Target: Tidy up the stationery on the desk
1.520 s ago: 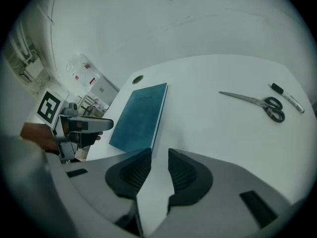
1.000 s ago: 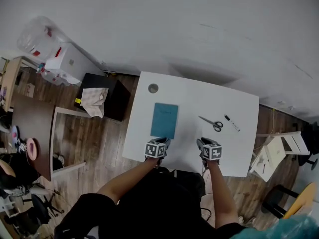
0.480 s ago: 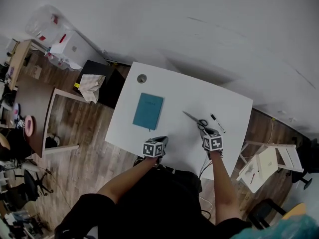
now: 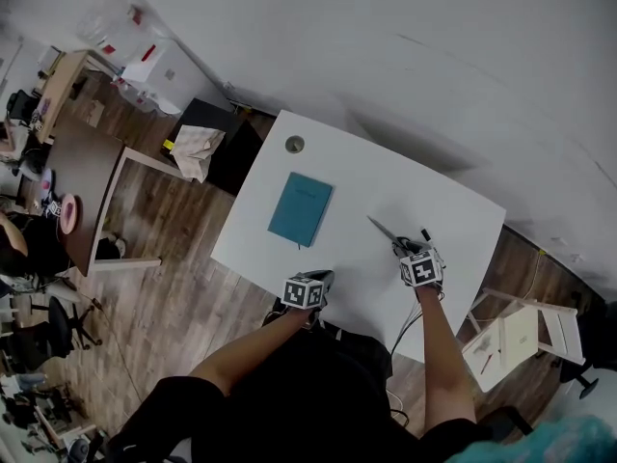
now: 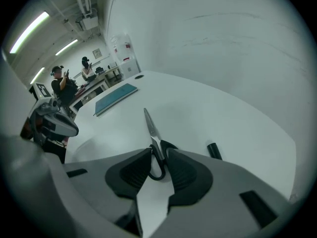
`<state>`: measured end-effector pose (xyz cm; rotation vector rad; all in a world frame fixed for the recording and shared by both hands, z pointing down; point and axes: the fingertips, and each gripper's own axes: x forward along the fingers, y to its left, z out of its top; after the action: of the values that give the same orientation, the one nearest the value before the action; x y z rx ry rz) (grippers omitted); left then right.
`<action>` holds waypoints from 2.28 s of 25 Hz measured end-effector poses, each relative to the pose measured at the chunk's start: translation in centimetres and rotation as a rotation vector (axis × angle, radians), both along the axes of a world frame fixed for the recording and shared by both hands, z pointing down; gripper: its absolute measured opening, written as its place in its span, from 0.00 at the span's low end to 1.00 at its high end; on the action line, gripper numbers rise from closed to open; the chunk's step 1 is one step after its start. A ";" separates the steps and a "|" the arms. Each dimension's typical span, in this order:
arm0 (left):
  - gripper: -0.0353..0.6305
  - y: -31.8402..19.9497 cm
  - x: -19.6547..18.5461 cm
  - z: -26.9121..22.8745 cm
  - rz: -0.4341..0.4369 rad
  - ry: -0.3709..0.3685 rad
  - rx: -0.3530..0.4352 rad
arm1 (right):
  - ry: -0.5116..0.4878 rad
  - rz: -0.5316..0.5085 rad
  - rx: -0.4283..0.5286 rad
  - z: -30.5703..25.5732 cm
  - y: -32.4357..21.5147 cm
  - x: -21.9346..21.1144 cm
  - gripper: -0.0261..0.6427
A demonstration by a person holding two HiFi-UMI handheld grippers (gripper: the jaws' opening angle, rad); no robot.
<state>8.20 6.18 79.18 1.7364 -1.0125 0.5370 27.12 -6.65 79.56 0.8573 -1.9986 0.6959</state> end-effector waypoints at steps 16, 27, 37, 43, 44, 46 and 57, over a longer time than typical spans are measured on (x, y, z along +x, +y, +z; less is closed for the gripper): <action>0.08 1.1 -1.5 0.6 -0.060 -0.005 -0.027 | 0.126 -0.193 -0.004 1.3 -0.2 -0.6 0.21; 0.08 -1.5 0.9 -0.6 -0.044 -0.013 0.004 | 0.137 -0.273 -0.021 2.3 0.3 -1.0 0.21; 0.08 -6.0 5.2 -2.7 0.025 -0.021 0.052 | 0.128 -0.239 -0.023 1.3 0.4 -1.8 0.18; 0.08 -6.2 3.8 -3.2 0.092 -0.031 0.063 | -0.068 0.079 -0.095 -0.4 1.1 -4.3 0.18; 0.08 -6.1 3.4 -3.3 0.107 -0.031 0.065 | -0.119 0.153 -0.108 -0.8 1.2 -5.1 0.17; 0.08 -6.1 2.3 -3.3 0.136 -0.038 0.069 | -0.163 0.242 -0.112 -1.3 1.5 -7.0 0.17; 0.08 -6.2 -7.5 -3.0 0.209 -0.066 0.085 | -0.241 0.573 -0.088 -1.1 3.2 -18.0 0.17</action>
<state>0.67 -0.06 76.19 1.9236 -0.9162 0.6968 9.13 -3.46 78.45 1.3646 -1.9130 1.2488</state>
